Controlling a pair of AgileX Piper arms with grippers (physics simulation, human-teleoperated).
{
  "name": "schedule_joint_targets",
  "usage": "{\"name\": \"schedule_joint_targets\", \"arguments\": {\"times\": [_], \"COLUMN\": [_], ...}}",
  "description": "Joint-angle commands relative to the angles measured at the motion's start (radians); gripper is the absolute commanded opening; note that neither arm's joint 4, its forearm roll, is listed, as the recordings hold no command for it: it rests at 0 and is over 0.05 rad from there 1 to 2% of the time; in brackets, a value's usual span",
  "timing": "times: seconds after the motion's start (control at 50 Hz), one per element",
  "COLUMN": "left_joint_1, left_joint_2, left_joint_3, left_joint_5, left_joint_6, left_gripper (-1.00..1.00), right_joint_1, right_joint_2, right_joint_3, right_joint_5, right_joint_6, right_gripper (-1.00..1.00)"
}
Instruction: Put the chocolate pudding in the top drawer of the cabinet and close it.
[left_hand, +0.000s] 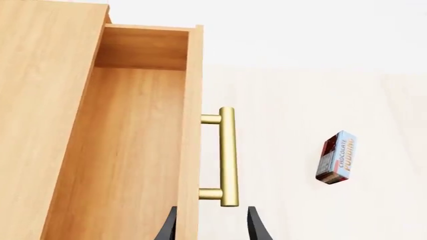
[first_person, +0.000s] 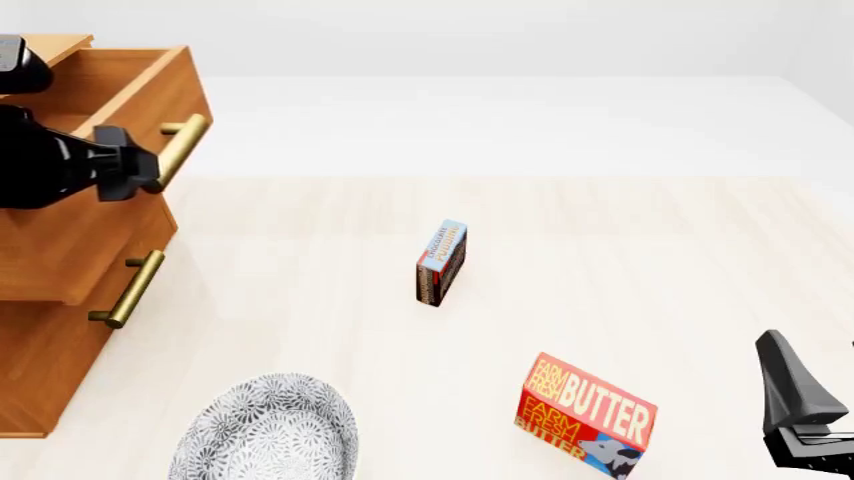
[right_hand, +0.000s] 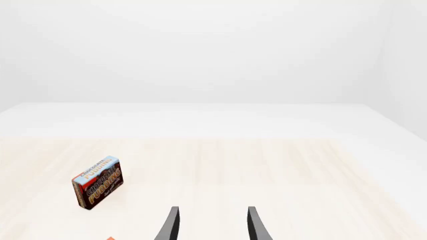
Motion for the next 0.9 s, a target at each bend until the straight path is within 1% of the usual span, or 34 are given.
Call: {"name": "schedule_joint_targets", "arguments": {"times": [0.02,0.26,0.46,0.68,0.9], "left_joint_1": [-0.042,-0.069,-0.086,-0.09,-0.114], "left_joint_2": [0.028,0.027,0.018,0.016,0.021], "left_joint_3": [0.033,0.033,0.061,0.062,0.068], "left_joint_5": [0.0,-0.006,-0.02,-0.023,-0.032], "left_joint_6": [0.047,0.036,0.016,0.009,-0.003], "left_gripper": [1.0,1.0,1.0,1.0,1.0], "right_joint_1": [0.0,0.0,0.0,0.0,0.0], "right_joint_2": [0.0,0.0,0.0,0.0,0.0], "right_joint_3": [0.0,0.0,0.0,0.0,0.0], "right_joint_5": [0.0,0.0,0.0,0.0,0.0], "right_joint_6": [0.0,0.0,0.0,0.0,0.0], "right_gripper": [1.0,1.0,1.0,1.0,1.0]}}
